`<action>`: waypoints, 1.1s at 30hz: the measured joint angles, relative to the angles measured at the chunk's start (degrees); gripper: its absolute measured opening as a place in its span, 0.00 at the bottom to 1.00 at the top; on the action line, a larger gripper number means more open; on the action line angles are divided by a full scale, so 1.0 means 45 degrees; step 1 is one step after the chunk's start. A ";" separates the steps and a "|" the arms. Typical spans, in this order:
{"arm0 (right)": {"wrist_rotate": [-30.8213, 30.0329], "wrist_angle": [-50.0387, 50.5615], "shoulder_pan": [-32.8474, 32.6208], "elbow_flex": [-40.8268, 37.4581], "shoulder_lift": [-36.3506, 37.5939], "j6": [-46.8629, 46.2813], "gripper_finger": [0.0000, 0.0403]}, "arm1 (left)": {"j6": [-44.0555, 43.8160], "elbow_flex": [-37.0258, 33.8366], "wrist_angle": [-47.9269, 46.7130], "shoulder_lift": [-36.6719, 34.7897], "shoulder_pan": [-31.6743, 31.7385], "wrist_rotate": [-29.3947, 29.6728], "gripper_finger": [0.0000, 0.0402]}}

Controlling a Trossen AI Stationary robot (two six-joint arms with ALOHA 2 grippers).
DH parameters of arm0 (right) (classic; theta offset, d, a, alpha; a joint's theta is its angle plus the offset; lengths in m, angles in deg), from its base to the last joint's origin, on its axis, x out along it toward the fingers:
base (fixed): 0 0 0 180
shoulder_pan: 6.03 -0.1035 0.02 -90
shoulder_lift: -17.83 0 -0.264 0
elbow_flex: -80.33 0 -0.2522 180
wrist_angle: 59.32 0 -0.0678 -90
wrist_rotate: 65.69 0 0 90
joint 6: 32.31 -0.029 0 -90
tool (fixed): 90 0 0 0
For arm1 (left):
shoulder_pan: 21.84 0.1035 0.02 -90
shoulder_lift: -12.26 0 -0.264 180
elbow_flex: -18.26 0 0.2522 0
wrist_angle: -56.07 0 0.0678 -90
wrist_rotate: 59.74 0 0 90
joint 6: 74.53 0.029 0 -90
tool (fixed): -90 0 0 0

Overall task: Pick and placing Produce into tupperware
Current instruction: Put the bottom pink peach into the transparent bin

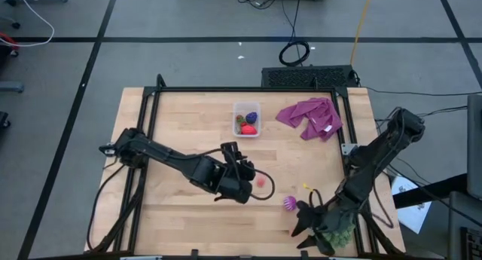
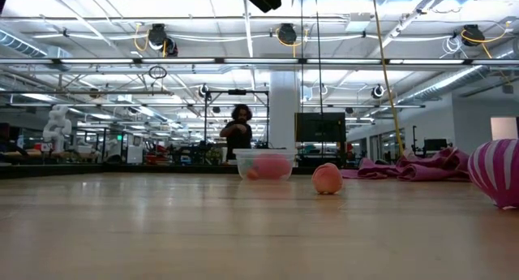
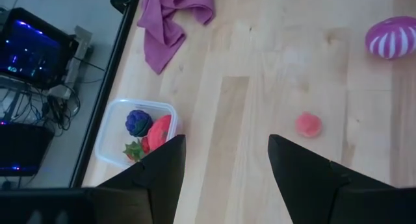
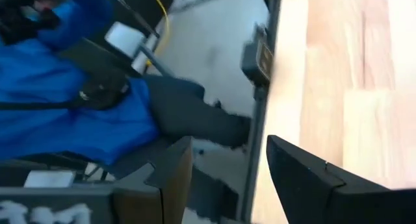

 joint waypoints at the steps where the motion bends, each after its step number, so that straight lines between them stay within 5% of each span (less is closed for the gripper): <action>1: 0.0193 0.0146 0.0065 0.0000 -0.0144 -0.0178 0.46 | 0.0012 0.0000 -0.0002 0.0000 0.0046 -0.0041 0.56; 22: 0.3503 0.4103 0.0328 0.3176 -0.3371 -0.4033 0.46 | 0.0247 0.0000 -0.0036 0.0000 0.0154 -0.0078 0.56; 33: 0.3864 0.5076 0.0816 0.3925 -0.3858 -0.3781 0.46 | 0.0276 0.0000 -0.0102 0.0000 0.0159 -0.0078 0.56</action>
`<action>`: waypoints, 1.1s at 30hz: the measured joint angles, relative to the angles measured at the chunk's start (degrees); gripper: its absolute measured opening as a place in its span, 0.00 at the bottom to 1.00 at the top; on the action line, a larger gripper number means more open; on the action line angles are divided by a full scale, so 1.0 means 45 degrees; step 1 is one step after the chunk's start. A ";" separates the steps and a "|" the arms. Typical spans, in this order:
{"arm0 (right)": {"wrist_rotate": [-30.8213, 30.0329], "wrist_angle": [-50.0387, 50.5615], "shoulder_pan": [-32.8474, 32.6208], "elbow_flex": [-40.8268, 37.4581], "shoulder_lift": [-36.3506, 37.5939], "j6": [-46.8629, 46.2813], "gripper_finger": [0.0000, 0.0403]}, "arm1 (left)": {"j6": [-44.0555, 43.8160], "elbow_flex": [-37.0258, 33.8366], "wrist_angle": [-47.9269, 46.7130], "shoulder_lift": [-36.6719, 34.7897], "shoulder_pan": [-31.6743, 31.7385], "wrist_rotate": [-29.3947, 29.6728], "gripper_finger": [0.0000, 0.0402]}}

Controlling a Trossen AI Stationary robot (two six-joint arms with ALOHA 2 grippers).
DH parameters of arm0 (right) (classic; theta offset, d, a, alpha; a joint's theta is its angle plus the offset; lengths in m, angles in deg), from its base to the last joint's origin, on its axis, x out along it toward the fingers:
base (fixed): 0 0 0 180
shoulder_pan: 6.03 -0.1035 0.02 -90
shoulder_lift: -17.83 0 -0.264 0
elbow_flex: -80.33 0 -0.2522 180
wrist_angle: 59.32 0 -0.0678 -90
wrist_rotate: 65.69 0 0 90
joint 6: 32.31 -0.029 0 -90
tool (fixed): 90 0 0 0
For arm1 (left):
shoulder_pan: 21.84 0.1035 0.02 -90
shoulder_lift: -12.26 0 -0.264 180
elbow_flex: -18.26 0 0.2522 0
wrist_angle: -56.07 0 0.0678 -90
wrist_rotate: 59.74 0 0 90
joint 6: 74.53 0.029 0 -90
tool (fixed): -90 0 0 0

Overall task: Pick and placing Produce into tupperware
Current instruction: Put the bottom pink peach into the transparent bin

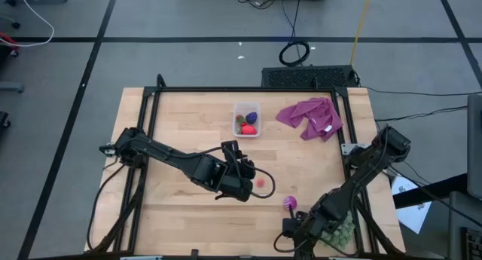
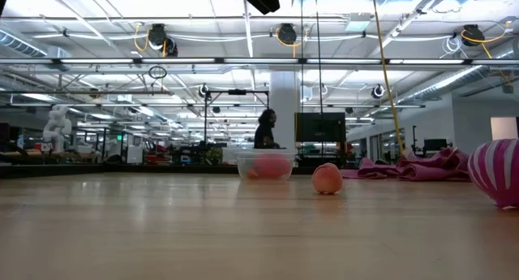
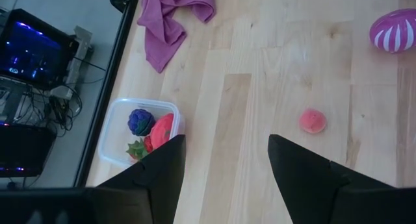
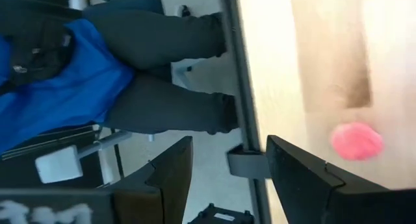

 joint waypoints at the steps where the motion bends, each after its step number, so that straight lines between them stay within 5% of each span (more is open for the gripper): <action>1: 0.0000 0.0200 0.0022 0.0000 0.0000 -0.0070 0.45 | 0.0011 0.0000 0.0003 0.0000 0.0000 0.0000 0.56; 11: 0.0462 0.0645 0.0136 0.0000 -0.0494 -0.0507 0.36 | 0.0071 0.0005 -0.0002 0.0000 0.0000 0.0000 0.56; 33: 0.1326 0.0765 0.0609 -0.0005 -0.0992 -0.0224 0.36 | 0.0215 0.0005 0.0003 0.0000 0.0054 0.0000 0.56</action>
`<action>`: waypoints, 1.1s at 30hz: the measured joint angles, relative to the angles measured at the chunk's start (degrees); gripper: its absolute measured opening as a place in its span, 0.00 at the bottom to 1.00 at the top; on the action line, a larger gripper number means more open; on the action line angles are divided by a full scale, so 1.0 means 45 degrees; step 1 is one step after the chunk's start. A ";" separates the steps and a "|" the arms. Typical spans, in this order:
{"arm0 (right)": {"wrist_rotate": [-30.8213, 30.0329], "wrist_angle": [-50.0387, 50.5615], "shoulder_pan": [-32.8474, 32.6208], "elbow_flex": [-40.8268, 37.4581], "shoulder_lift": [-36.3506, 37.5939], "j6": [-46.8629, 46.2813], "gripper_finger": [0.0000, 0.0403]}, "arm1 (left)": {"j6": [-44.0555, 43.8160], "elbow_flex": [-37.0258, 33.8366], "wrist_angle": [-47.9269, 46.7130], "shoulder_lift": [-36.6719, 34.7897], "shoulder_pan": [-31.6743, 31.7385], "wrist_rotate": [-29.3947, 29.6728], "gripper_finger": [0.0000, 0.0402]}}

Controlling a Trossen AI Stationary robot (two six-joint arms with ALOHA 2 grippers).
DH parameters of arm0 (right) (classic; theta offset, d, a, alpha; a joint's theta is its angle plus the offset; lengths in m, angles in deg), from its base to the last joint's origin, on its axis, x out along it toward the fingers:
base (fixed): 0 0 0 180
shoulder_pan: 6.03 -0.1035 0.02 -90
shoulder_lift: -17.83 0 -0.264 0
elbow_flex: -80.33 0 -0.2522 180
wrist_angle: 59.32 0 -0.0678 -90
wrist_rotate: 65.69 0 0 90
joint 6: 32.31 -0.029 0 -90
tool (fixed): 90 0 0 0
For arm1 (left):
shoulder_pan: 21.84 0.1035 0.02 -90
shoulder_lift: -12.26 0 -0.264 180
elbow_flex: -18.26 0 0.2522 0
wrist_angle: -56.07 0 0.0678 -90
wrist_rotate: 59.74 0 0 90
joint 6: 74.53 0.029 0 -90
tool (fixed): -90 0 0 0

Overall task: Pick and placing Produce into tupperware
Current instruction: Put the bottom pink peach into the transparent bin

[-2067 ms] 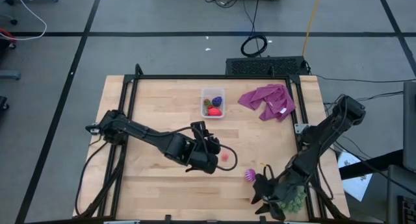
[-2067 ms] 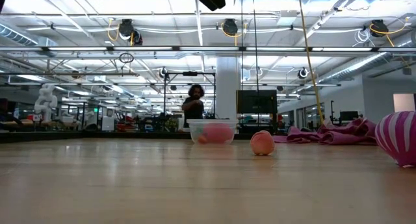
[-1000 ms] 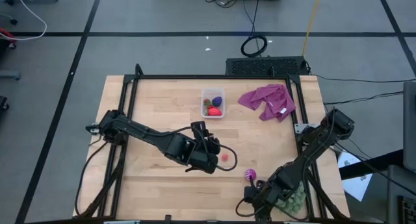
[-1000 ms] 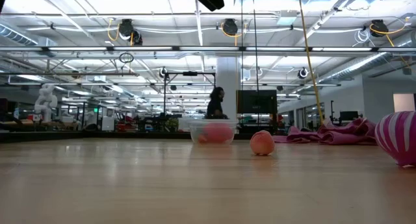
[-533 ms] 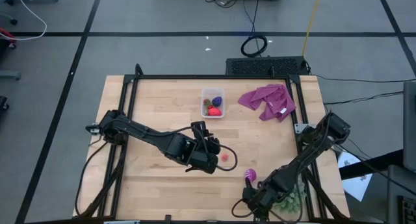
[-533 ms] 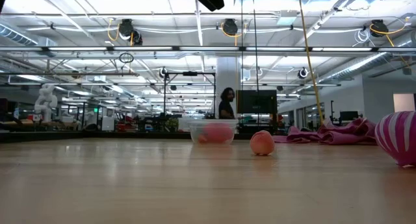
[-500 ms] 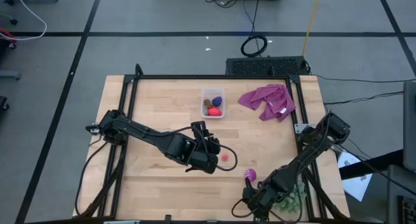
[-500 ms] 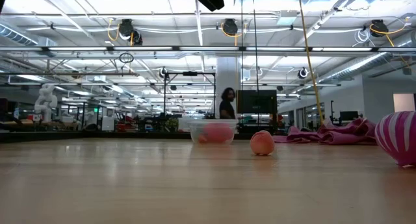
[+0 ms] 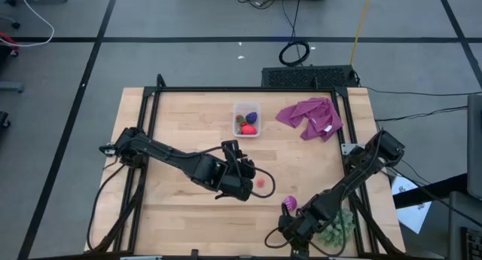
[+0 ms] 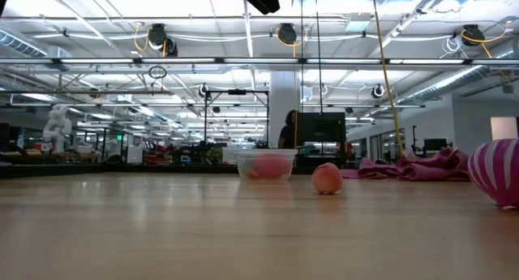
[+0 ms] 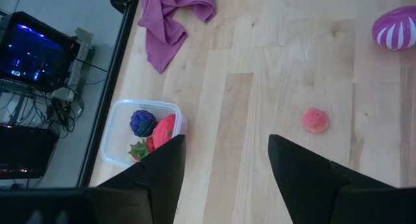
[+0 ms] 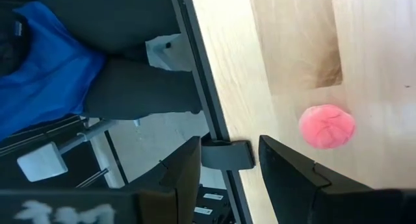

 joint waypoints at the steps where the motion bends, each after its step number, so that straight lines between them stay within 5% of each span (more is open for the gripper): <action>1: 0.0006 0.0053 0.0023 0.0000 0.0001 0.0037 0.36 | 0.0000 0.0000 0.0000 0.0000 0.0018 0.0004 0.56; 33: 0.1748 -0.0717 0.0306 -0.0005 -0.1641 0.0420 0.36 | 0.0083 0.0005 0.0010 0.0000 0.0024 0.0012 0.56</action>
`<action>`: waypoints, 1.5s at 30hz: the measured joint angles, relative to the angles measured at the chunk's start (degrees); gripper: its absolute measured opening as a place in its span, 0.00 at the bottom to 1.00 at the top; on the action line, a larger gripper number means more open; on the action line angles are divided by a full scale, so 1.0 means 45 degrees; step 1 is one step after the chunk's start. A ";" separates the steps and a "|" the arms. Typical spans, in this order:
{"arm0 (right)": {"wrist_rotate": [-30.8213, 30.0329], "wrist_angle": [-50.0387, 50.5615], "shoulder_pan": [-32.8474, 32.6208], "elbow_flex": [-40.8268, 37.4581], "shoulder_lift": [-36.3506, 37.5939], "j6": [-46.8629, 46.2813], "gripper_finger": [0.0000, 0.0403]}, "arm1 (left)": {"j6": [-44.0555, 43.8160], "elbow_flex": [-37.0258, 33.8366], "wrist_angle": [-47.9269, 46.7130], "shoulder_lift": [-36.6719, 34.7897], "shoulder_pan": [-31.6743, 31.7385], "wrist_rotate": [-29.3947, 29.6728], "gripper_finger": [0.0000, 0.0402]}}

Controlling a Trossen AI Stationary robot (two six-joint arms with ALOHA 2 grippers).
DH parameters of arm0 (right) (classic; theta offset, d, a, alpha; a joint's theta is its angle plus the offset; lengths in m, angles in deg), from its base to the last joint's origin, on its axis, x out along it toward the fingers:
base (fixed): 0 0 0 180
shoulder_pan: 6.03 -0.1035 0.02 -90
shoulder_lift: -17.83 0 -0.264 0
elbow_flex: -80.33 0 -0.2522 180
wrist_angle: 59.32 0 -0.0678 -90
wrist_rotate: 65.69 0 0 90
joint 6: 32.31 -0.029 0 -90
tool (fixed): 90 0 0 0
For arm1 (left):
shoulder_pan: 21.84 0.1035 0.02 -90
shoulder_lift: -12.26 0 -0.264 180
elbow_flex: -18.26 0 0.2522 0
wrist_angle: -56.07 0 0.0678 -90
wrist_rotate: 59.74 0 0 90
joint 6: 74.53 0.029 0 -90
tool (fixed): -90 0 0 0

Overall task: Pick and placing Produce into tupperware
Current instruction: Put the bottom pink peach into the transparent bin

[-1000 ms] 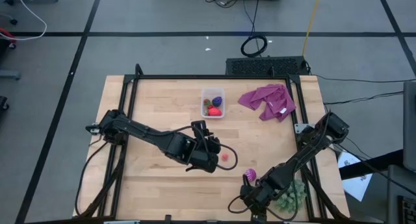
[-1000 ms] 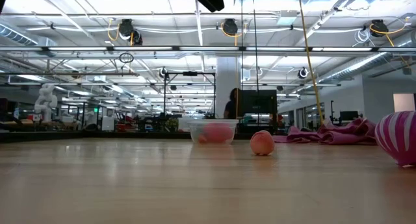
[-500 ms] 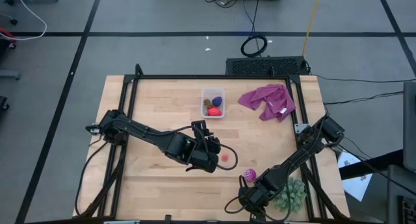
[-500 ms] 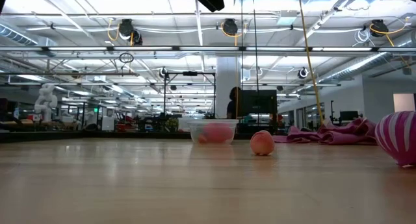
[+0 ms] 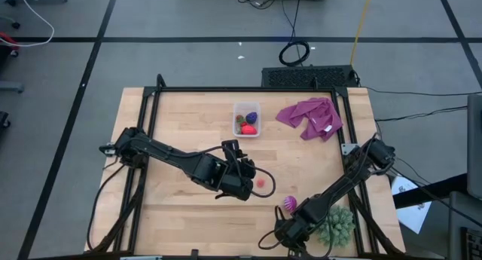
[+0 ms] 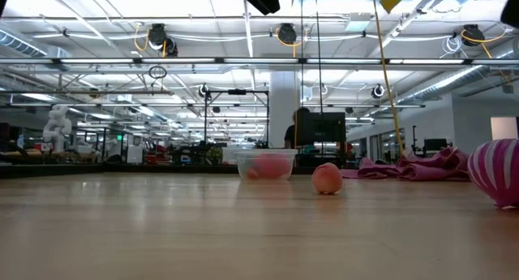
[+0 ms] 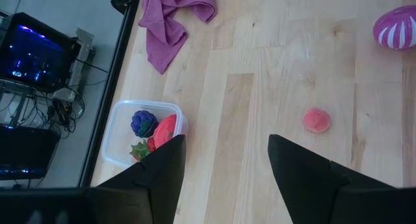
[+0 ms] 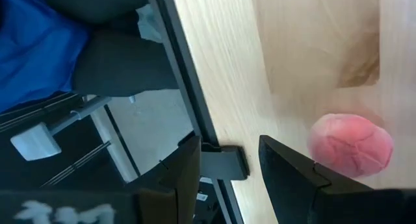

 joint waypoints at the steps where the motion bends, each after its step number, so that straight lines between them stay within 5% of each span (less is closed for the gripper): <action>1: 0.0069 0.0043 0.0000 0.0000 -0.0032 0.0005 0.36 | 0.0000 0.0000 0.0004 0.0000 0.0000 0.0003 0.56; 45: -0.0585 0.2425 0.0803 -0.0004 -0.0053 0.1472 0.36 | -0.0017 0.0000 -0.0005 0.0000 -0.0005 -0.0007 0.56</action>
